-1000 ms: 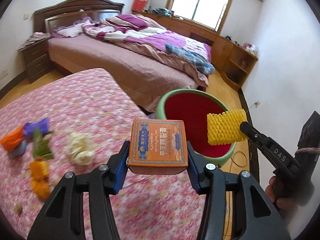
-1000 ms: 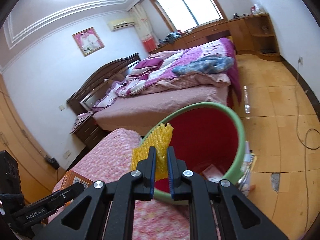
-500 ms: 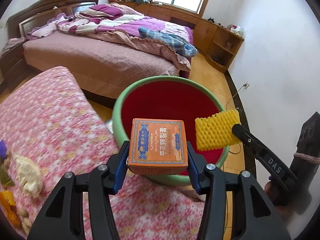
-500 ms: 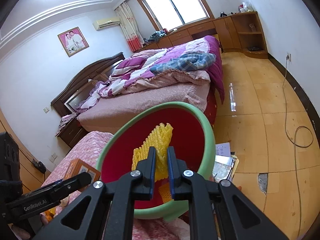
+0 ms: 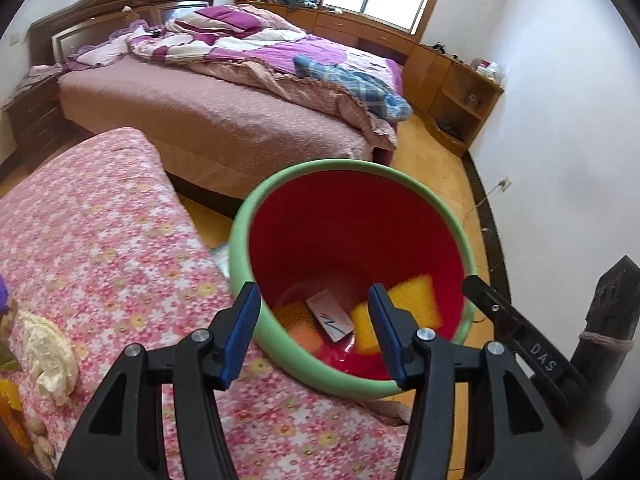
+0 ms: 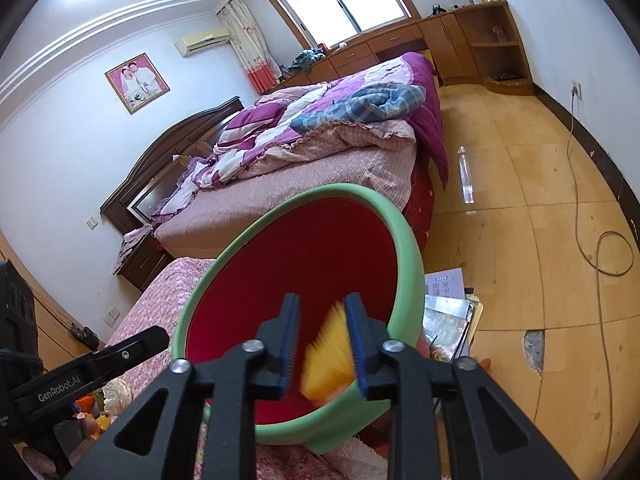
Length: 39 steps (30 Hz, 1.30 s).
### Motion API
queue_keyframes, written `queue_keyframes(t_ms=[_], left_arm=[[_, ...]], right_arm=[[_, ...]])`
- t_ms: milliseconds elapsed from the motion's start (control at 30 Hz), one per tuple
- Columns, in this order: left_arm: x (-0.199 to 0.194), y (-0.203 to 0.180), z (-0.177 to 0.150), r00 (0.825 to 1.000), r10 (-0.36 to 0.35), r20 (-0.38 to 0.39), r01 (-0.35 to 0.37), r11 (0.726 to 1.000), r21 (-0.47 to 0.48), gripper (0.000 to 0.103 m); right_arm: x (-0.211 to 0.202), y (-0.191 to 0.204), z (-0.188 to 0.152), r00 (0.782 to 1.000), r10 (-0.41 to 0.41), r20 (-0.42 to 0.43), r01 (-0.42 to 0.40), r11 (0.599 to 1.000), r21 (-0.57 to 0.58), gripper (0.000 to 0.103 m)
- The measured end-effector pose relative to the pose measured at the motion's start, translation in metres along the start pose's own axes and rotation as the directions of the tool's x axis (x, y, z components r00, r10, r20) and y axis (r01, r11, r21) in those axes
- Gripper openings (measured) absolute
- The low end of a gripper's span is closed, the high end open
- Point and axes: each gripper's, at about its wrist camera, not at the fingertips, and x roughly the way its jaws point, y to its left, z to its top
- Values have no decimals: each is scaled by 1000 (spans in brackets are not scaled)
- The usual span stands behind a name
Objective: Collect trash
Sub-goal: 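Carry the small box and mesh net over the red bin and release both, then move both open tools back toward the orange bag on the bedspread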
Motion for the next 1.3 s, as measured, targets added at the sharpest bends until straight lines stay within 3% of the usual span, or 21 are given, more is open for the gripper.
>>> queue_keyframes(t_ms=[433, 800, 1133, 1300], left_arm=[[-40, 29, -19, 996, 88, 20, -86, 993, -79, 56], [-78, 55, -38, 989, 142, 38, -136, 982, -130, 56], [-114, 100, -60, 974, 221, 52, -203, 949, -240, 56], [-133, 129, -73, 954, 294, 64, -261, 915, -308, 56]], right_arm=[[-14, 23, -1, 1000, 23, -8, -24, 998, -58, 45], [-28, 66, -19, 995, 91, -42, -96, 985, -146, 53], [-28, 92, -35, 985, 141, -99, -156, 972, -176, 56], [-21, 104, -45, 978, 156, -138, -182, 964, -194, 56]])
